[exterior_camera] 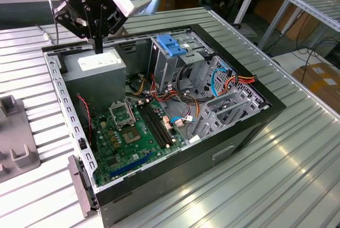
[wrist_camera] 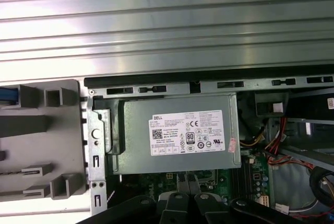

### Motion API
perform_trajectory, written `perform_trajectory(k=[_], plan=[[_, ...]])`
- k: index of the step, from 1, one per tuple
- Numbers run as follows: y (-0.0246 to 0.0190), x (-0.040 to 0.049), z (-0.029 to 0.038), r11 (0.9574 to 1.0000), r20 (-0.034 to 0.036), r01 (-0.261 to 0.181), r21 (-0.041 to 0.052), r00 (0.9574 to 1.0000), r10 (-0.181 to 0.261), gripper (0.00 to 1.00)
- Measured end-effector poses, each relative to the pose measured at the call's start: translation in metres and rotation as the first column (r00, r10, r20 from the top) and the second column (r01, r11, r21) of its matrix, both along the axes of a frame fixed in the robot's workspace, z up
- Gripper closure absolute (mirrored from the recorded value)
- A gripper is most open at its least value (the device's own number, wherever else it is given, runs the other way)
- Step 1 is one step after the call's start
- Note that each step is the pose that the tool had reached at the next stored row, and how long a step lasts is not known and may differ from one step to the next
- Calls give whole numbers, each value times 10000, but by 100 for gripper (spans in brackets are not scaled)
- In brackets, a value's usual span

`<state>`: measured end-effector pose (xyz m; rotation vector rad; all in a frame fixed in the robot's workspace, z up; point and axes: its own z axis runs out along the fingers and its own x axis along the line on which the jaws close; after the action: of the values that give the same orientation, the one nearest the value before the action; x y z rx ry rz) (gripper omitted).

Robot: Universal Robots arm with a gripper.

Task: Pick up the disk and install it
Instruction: 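Reach for the disk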

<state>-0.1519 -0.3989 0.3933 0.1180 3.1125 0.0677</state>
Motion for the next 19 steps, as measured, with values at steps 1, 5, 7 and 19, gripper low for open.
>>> perform_trajectory(k=[1, 5, 7, 19], plan=[[0, -3, 0, 10000, -1, 0, 0, 10000, 0, 90], [0, -12, 0, 10000, -1, 0, -1, 10000, 0, 90], [0, -17, 0, 10000, 0, 0, 0, 10000, 0, 90], [0, -51, 0, 10000, 0, 0, 0, 10000, 0, 90]])
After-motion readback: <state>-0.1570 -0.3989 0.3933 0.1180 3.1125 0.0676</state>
